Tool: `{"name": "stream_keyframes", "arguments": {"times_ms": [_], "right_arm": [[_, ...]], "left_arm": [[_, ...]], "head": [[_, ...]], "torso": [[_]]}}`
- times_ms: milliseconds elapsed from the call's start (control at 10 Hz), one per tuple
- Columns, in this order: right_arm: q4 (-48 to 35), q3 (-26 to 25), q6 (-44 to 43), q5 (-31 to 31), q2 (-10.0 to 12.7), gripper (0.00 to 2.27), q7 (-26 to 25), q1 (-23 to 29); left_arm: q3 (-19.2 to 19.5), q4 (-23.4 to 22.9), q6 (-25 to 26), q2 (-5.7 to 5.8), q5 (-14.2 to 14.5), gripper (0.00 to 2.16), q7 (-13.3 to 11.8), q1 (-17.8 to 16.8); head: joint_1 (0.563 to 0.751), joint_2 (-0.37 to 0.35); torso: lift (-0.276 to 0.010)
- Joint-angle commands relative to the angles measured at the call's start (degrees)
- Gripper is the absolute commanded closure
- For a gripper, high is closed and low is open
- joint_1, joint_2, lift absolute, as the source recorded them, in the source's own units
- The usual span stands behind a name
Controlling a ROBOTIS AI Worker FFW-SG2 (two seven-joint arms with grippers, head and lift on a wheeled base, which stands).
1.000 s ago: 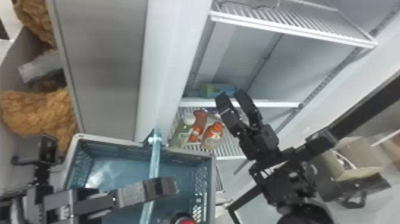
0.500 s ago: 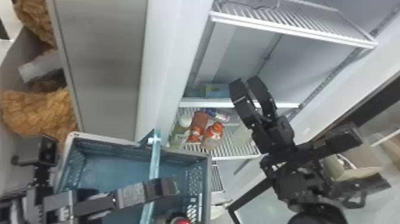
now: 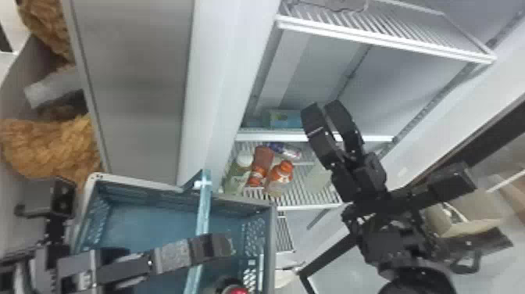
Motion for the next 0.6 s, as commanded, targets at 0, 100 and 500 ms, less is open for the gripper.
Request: {"name": "stream_keyframes", "arguments": {"times_ms": [0, 100, 500], "right_arm": [[0.11, 0.0, 0.0, -0.02, 0.05, 0.15, -0.02, 0.0], [0.11, 0.0, 0.0, -0.13, 0.05, 0.15, -0.19, 0.0], [1.09, 0.69, 0.0, -0.02, 0.05, 0.15, -0.28, 0.14]], "left_arm": [[0.0, 0.0, 0.0, 0.0, 0.0, 1.21, 0.0, 0.02], [0.0, 0.0, 0.0, -0.08, 0.0, 1.21, 0.0, 0.02], [0.0, 0.0, 0.0, -0.26, 0.11, 1.21, 0.0, 0.02]], "head": [[0.695, -0.35], [0.695, -0.35], [0.695, -0.35]], "torso": [[0.0], [0.0], [0.0]]}}
